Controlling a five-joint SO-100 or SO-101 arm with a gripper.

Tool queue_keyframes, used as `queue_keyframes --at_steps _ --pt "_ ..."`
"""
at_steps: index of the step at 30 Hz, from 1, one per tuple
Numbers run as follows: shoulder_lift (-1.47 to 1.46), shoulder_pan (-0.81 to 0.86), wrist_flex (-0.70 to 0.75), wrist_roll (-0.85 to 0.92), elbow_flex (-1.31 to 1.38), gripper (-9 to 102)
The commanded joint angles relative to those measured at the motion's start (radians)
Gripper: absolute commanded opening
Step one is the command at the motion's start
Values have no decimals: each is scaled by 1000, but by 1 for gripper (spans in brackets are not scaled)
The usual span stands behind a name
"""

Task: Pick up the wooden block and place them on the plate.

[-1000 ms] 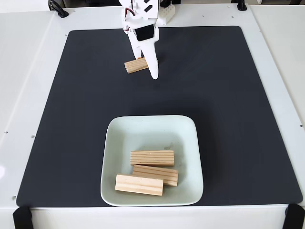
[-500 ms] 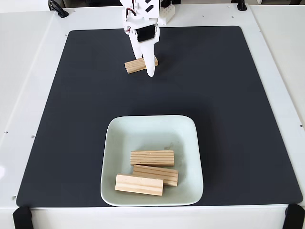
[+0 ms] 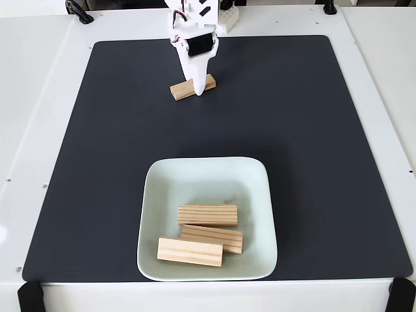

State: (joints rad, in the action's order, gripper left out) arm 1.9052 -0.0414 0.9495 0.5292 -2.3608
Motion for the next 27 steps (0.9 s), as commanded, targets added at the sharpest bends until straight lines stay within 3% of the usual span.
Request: queue_keyframes --at_steps 1,9,14,21,27 --pt "-3 9 2 -6 2 0" --pt "35 8 3 -6 84 0" --pt "140 -6 14 -173 299 0" --pt "147 -75 195 -331 647 0" --pt "44 -83 193 -433 782 0"
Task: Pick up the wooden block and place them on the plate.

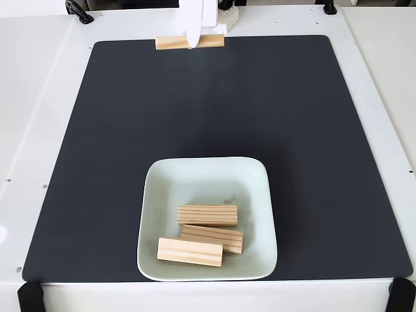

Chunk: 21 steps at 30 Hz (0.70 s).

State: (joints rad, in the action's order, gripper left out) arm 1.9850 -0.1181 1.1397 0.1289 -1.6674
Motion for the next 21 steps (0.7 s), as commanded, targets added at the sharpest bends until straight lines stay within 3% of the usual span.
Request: queue_keyframes --at_steps 1,10,21 --pt "-72 -6 3 -44 120 0" --pt "-492 -14 5 -221 557 0" --pt "-904 -35 17 -152 871 0"
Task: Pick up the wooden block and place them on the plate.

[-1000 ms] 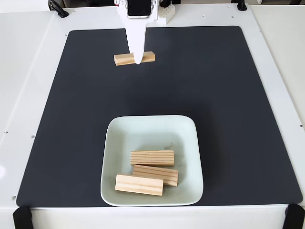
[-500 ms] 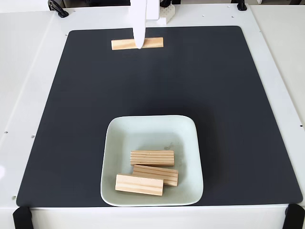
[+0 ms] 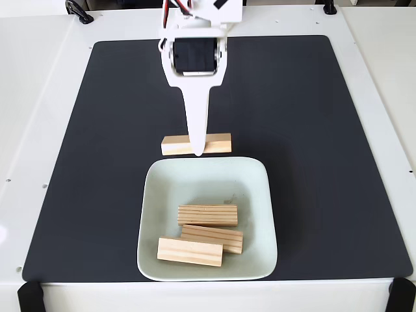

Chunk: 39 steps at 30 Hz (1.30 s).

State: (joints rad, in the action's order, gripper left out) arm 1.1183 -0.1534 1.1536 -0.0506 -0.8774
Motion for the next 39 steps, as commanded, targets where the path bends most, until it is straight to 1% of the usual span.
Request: queue_keyframes --at_steps 1,13,37,39 --pt "-61 0 3 32 94 0" --pt "-204 14 5 94 117 0" --pt "-209 17 -8 80 117 0" --pt "-209 17 -9 57 118 0"
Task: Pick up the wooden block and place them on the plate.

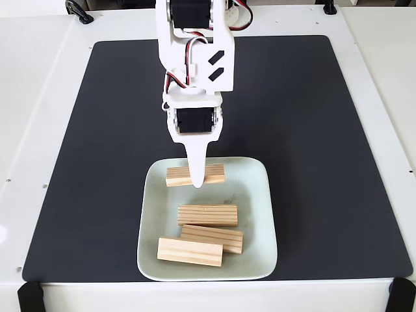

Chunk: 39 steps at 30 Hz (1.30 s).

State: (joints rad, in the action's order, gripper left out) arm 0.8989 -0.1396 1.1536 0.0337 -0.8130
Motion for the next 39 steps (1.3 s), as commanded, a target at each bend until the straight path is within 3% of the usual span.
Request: queue_keyframes --at_steps 1,21,28,32,36,39 --pt "11 3 -9 -40 55 0" --pt "18 -2 -11 -60 55 1" --pt "17 -5 -11 -60 55 26" --pt "15 -8 -11 -60 55 34" --pt "23 -11 -11 -60 54 33" --pt "28 -12 -11 -60 52 23"
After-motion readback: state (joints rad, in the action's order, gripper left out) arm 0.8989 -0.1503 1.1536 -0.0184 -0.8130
